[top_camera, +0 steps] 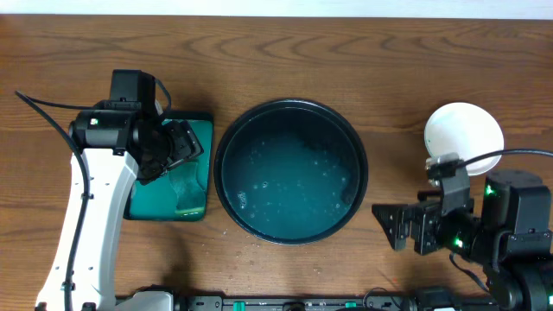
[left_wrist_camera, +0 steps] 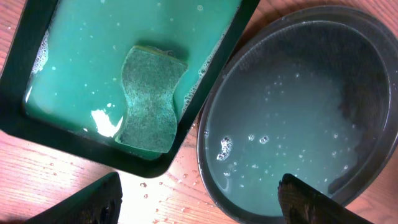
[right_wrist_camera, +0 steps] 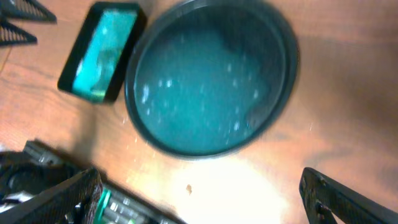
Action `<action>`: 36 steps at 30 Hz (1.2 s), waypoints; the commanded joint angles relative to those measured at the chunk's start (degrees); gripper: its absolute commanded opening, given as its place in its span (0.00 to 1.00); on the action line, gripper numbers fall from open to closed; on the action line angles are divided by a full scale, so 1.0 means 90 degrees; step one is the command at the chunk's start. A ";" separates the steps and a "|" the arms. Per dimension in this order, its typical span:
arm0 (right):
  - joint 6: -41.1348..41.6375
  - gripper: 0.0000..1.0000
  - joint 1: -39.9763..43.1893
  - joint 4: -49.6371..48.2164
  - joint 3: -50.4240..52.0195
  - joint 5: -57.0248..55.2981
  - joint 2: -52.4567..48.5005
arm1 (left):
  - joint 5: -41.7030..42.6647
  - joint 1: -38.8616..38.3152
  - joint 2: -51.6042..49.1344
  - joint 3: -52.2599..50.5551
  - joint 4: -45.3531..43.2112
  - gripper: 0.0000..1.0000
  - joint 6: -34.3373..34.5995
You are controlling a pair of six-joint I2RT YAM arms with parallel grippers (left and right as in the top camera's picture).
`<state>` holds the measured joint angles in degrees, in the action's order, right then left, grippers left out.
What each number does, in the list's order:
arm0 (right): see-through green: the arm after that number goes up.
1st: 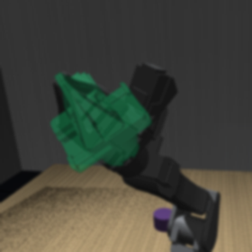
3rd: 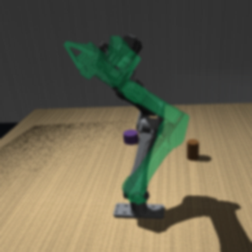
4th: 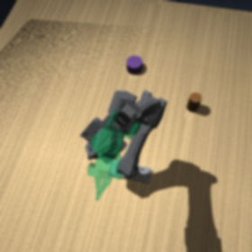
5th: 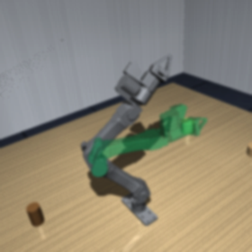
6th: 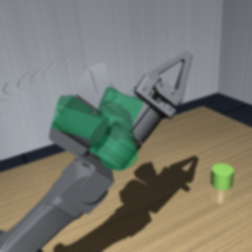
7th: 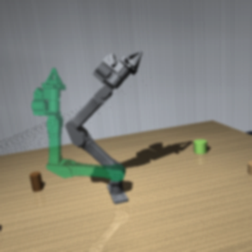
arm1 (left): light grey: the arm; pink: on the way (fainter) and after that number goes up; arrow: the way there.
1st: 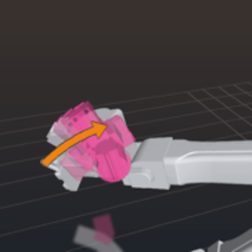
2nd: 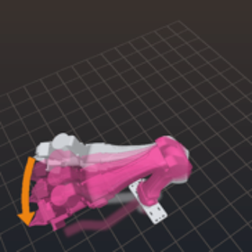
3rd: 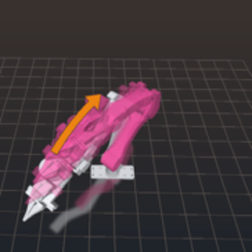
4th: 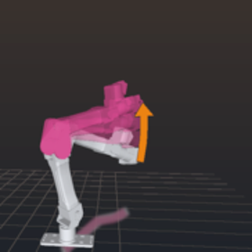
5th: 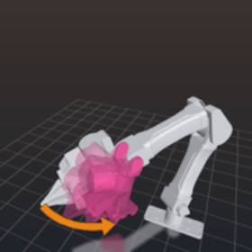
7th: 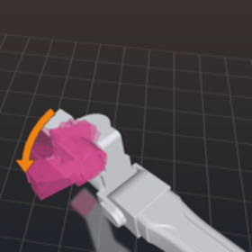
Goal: Clean dirty plates on tray and stack at the side
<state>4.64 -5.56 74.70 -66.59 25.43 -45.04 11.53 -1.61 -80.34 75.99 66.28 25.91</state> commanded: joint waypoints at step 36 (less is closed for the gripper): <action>-0.0236 0.99 -0.0126 -0.7169 0.5649 0.0442 0.4619 | -0.0019 0.0022 0.0068 0.0012 0.0036 0.81 0.0058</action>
<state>-1.96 -6.20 13.37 -19.66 28.91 -4.99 11.68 -1.61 -80.34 75.99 66.28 25.91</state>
